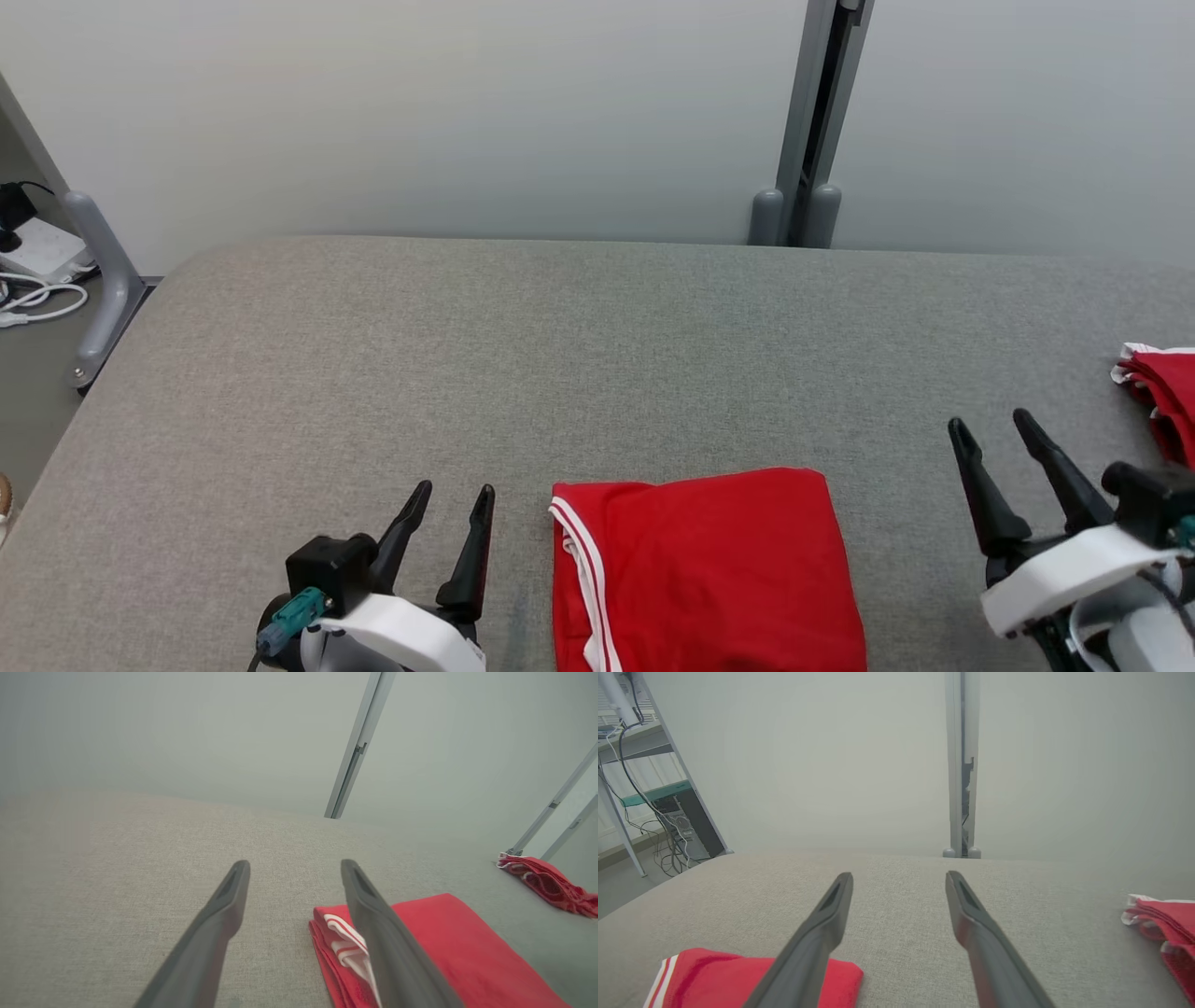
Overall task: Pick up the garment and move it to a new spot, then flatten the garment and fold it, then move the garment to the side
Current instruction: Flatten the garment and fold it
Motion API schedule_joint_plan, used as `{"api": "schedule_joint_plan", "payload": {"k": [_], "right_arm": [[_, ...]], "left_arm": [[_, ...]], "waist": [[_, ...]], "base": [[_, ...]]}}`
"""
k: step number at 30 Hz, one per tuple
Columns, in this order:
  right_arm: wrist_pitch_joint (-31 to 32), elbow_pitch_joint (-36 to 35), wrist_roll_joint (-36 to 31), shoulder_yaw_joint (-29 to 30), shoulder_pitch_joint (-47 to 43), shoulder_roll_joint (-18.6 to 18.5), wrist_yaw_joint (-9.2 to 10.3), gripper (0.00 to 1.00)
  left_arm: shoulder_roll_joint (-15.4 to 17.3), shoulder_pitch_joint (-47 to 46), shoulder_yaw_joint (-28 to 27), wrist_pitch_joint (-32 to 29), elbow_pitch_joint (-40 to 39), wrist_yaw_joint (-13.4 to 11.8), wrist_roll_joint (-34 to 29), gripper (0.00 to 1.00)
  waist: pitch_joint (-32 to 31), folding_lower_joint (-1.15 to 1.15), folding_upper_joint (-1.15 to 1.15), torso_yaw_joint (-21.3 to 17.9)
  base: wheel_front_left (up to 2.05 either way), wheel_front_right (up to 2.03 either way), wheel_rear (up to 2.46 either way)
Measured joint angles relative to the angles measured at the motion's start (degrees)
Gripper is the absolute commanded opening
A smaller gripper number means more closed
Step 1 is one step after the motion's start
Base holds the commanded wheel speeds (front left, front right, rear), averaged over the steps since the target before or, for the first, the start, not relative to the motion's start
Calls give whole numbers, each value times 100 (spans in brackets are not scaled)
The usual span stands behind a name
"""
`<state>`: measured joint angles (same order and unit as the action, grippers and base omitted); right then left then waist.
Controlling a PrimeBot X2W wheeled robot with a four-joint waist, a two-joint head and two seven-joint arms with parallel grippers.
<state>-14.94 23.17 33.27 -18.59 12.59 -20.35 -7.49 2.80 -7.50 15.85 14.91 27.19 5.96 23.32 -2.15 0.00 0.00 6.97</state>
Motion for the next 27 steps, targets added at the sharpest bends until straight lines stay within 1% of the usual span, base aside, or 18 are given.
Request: {"api": "schedule_joint_plan", "payload": {"k": [3, 5, 8, 10, 14, 18, 27], "right_arm": [[-4, -365, -717, 547, -485, 379, 0, 100], [-4, -603, -925, 835, -683, 583, 0, 100], [-4, -853, -1243, 1017, -854, 731, 0, 100], [-4, -910, -1311, 1056, -920, 813, 0, 100], [-4, -982, -1269, 1028, -963, 894, 0, 100], [-4, -981, -1260, 873, -978, 873, 0, 100], [-4, -939, -1255, 831, -991, 855, 0, 100]], "left_arm": [[-4, 13, 93, 0, -54, -33, 57, 100], [0, 37, 145, 0, -74, -58, 80, 100], [-2, 53, 204, 0, -108, -94, 90, 100], [-1, 57, 253, 0, -108, -98, 99, 100], [-2, 56, 297, 0, -89, -98, 108, 100], [-2, 51, 290, 0, -64, -98, 103, 100], [-2, 48, 269, 0, 1, -91, 89, 100]], "waist": [[26, 0, 0, -16], [41, 0, 0, -21], [55, 0, 0, -28], [58, 0, 0, -30], [69, 0, 0, -22], [79, 0, 0, 6], [75, 0, 0, 50]], "base": [[0, 0, 0], [0, 0, 0], [0, 0, 0], [0, 0, 0], [0, 0, 0], [0, 0, 0], [0, 0, 0]]}}
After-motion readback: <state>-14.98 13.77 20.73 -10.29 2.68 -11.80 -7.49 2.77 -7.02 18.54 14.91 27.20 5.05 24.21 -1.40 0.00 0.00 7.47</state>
